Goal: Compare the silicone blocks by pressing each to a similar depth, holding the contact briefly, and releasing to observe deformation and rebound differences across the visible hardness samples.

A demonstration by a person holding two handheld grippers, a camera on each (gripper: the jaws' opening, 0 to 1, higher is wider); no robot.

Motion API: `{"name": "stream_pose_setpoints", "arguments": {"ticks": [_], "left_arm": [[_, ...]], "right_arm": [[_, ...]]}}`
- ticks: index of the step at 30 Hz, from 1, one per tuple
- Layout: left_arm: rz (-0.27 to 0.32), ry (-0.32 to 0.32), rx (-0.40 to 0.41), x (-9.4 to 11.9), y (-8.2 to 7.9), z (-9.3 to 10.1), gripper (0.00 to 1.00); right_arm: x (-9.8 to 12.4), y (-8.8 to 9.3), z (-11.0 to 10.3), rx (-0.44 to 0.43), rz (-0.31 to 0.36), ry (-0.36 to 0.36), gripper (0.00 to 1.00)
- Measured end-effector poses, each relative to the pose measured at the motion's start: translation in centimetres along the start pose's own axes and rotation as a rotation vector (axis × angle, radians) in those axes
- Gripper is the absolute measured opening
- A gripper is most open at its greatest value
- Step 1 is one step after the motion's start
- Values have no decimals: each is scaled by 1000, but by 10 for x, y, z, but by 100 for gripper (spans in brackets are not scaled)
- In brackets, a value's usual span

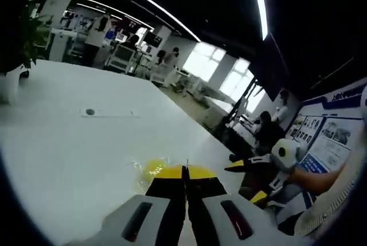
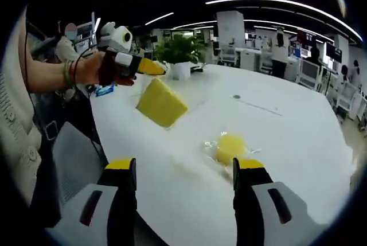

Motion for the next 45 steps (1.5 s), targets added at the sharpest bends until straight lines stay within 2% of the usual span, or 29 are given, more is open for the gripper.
{"name": "stream_pose_setpoints", "arguments": {"ticks": [7,13,17,24,32,39,45], "left_arm": [[-53,54,-57,-6,1,17,0],[-86,113,-65,-10,0,29,0],[-85,141,-78,-11,-2,34,0],[-114,182,-102,-13,-3,41,0],[-124,217,-122,-16,-10,44,0],[-151,267,-143,-17,-11,52,0],[-155,289,-165,-18,-13,56,0]], "right_arm": [[-8,-23,6,81,-11,-61,64],[-20,-45,9,151,-9,-104,64],[-30,-55,8,184,-7,-134,64],[-51,-62,-2,258,-52,-222,63],[-71,-74,-5,300,-56,-281,63],[-80,-78,-11,333,-112,-366,63],[-86,-78,-14,371,-150,-411,59]]}}
Point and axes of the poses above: the point that each gripper's makers call its tool centre point, and the gripper's own axes: x roughly backward along the fingers, z roughly to its right, y roughly out of its underside, the point moved 4 cm from there along x, roughly backward along the fingers, and after that the axes turned 3 degrees about z, right-handed, at the moved point
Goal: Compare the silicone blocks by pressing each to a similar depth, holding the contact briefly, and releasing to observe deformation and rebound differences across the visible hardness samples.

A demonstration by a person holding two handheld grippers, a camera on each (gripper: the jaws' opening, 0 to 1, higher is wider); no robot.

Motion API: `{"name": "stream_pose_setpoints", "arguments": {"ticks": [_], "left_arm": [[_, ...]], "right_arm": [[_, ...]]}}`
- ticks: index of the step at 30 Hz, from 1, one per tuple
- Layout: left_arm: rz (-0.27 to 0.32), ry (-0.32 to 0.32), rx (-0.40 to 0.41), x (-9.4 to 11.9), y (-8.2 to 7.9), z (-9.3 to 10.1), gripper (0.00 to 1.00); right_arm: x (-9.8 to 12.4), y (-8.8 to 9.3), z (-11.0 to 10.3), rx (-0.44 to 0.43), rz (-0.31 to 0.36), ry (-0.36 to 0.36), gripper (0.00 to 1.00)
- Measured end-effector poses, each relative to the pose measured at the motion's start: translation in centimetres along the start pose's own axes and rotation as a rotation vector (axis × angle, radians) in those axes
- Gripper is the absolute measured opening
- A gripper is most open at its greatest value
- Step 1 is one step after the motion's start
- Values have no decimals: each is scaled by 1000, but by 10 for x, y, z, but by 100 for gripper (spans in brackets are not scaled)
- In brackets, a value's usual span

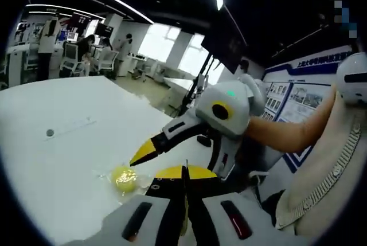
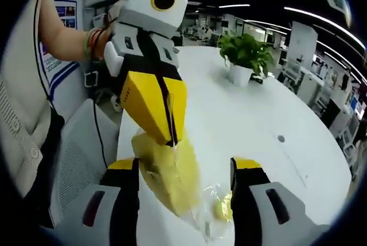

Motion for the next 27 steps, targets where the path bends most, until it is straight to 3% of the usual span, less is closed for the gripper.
{"name": "stream_pose_setpoints", "arguments": {"ticks": [7,13,27], "left_arm": [[-3,16,-15,-2,-3,0,0],[-5,27,-27,-4,-4,2,0],[-35,42,-48,1,3,8,0]], "right_arm": [[-8,2,-3,40,-34,-37,56],[-12,2,-5,37,-35,-72,40],[-11,2,-10,113,-39,-90,17]]}}
Point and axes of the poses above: the point that each gripper's makers call its tool centre point, and the gripper's own axes: x roughly backward along the fingers, z roughly to its right, y roughly out of its underside, the point moved 4 cm from there along x, roughly backward along the fingers, and after that the axes turned 3 degrees about z, right-handed, at the moved point
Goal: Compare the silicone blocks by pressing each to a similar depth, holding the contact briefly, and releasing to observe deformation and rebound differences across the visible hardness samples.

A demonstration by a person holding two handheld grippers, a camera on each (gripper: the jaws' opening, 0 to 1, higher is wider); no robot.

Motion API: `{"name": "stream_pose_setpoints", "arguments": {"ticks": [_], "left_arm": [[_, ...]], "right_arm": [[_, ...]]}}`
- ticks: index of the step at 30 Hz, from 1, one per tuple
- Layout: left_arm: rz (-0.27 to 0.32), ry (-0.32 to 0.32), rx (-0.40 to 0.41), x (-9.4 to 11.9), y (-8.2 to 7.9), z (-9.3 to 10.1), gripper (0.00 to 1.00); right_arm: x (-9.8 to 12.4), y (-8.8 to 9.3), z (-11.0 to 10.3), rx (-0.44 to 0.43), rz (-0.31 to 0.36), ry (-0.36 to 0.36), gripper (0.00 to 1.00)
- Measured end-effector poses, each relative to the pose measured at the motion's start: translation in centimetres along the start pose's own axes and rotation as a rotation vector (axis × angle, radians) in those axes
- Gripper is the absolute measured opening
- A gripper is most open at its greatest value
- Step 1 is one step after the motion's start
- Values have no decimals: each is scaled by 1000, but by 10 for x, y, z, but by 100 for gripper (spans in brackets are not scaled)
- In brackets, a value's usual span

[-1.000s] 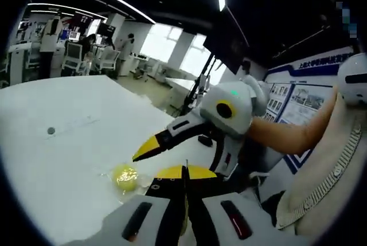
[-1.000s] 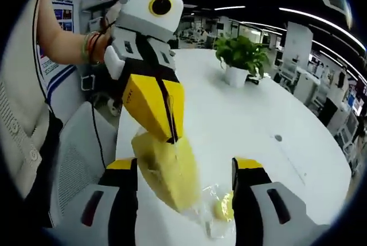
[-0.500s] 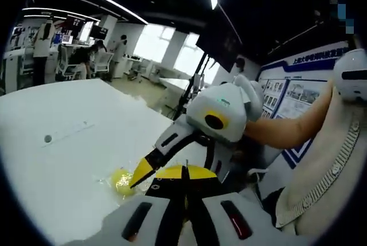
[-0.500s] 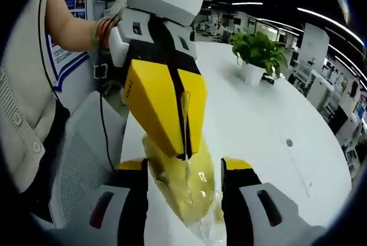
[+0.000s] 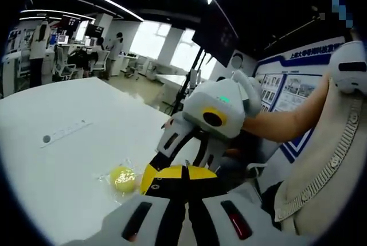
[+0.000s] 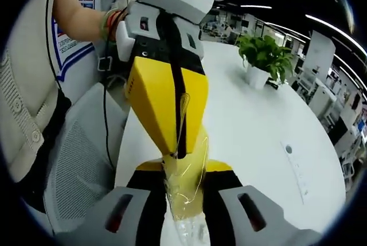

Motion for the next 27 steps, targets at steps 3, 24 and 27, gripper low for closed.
{"name": "stream_pose_setpoints", "arguments": {"ticks": [3,24,27], "left_arm": [[6,3,-4,0,0,1,0],[0,46,-14,-4,2,11,0],[-1,46,-10,-4,3,11,0]], "right_arm": [[0,-1,-1,11,-3,-7,13],[7,2,-19,-26,-35,-58,5],[7,2,-20,-38,-40,-58,6]]}}
Point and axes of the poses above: the point that each gripper's makers call its tool centre point, and the gripper's own axes: x roughly backward along the fingers, z roughly to its right, y roughly out of its underside, the point moved 4 cm from there along x, roughly backward along the fingers, and after that the axes turned 3 degrees about z, right-handed, at the moved point
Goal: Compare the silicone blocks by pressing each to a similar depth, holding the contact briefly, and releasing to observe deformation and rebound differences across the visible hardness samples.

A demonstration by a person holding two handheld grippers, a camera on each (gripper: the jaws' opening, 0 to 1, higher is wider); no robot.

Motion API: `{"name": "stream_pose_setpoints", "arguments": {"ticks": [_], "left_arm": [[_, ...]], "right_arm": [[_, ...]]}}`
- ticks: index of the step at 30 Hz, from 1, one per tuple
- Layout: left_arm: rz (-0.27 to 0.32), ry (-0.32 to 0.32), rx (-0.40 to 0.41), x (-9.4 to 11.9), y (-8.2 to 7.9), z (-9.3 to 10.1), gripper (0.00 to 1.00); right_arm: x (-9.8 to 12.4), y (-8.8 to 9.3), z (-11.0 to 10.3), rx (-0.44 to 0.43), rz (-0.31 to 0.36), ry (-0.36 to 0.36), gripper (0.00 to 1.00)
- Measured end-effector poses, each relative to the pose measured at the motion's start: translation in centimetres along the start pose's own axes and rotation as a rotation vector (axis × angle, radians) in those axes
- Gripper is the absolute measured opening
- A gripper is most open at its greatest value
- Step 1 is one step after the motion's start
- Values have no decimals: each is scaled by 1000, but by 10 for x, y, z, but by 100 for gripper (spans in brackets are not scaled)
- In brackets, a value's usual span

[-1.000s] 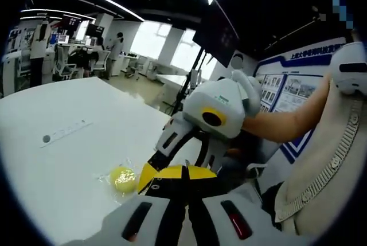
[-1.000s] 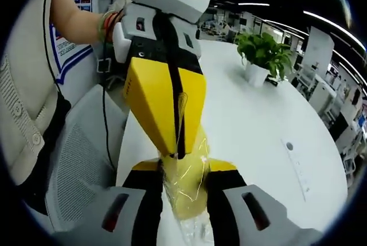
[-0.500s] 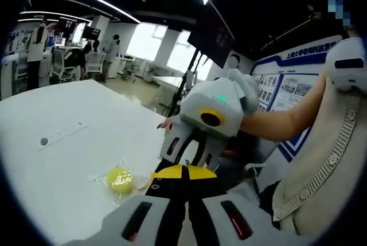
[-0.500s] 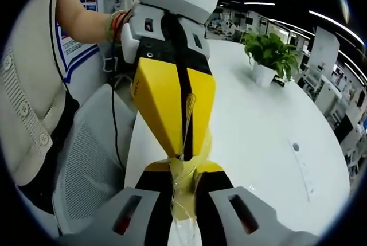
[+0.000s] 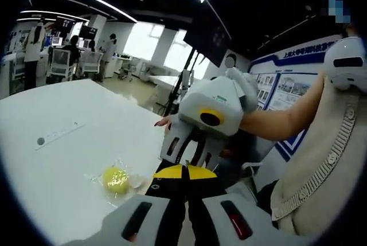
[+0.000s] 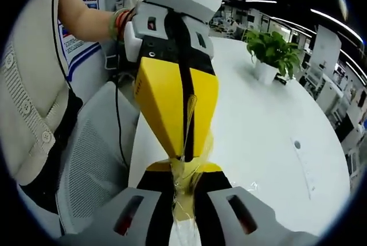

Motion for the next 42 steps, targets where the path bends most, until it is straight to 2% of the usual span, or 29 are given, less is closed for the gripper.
{"name": "stream_pose_setpoints", "arguments": {"ticks": [18,25,35,38,40,42], "left_arm": [[-23,0,-35,0,6,3,0],[-23,-6,-22,0,8,1,0],[4,-22,37,2,10,-4,0],[8,-36,77,3,10,-8,0],[16,-46,74,4,10,-10,0],[21,-52,78,5,10,-11,0]], "right_arm": [[-4,4,-3,8,-17,-1,7],[-5,5,-3,10,-22,-3,7],[-7,6,0,3,-24,-2,8],[-9,6,3,6,-22,11,9],[-9,4,11,89,-11,68,10],[-10,5,10,86,-13,62,12]]}}
Point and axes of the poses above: the point that each gripper's makers call its tool centre point, and the gripper's own axes: x roughly backward along the fingers, z roughly to its right, y roughly out of its underside, the point moved 4 cm from there along x, roughly backward along the fingers, and after that the axes turned 3 degrees about z, right-handed, at the moved point
